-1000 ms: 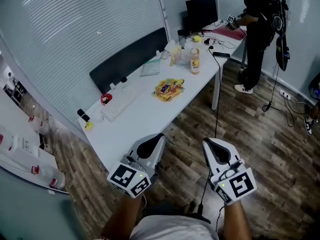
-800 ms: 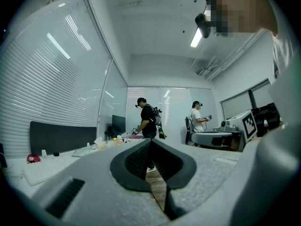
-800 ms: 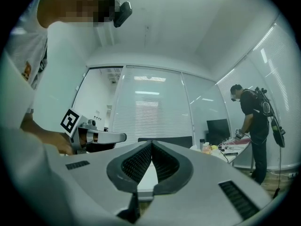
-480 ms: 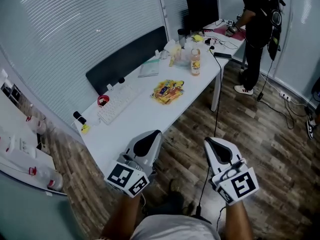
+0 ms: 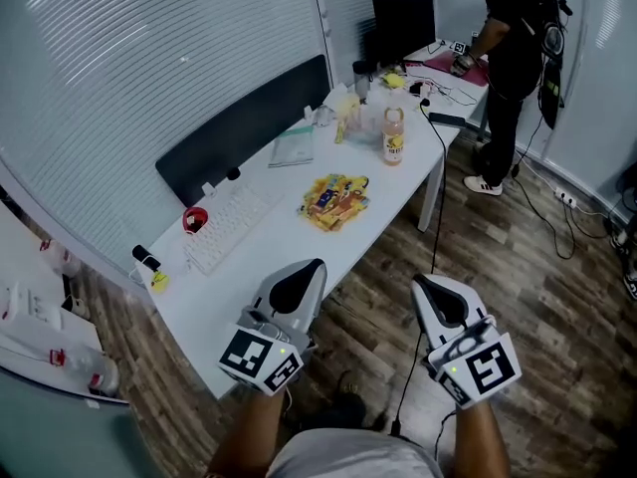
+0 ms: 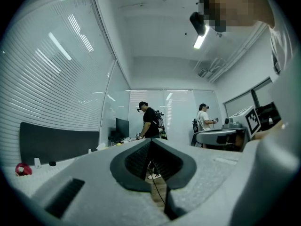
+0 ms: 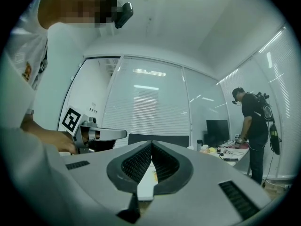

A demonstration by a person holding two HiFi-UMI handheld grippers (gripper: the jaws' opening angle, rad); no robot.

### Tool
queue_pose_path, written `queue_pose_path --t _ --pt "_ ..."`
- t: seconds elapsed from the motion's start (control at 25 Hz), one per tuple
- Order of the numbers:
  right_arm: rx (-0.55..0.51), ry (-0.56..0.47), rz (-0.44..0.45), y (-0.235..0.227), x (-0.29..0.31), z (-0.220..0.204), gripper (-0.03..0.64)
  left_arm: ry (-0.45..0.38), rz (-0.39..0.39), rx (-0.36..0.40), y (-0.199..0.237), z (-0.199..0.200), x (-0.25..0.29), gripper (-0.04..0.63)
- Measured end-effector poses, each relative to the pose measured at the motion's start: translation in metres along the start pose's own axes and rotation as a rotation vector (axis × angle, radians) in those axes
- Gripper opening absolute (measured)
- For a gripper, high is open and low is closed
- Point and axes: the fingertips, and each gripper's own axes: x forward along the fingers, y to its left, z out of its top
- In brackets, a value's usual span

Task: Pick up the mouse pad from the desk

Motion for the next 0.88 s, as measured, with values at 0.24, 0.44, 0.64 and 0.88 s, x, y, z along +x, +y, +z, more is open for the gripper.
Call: queue_pose_path --t 0.24,0.44,0.64,0.88 --pt "-0.017 0.023 -0.01 -0.017 0.05 -0.004 0.012 0.002 -0.007 -0.012 0.048 -0.008 0.027 0.015" --pt "-0.019 0.058 -0.006 -0.024 0.092 -0.019 0.012 0.012 -0.012 -0.033 0.084 -0.022 0.045 0.015" --pt "-0.024 0.082 -0.023 -0.036 0.129 -0.028 0.012 0.027 -0.014 -0.036 0.122 -0.031 0.059 0.015" --pt "-0.018 0.121 -0.027 -0.037 0.157 -0.043 0.012 0.045 -0.007 -0.057 0.154 -0.047 0.068 0.015"
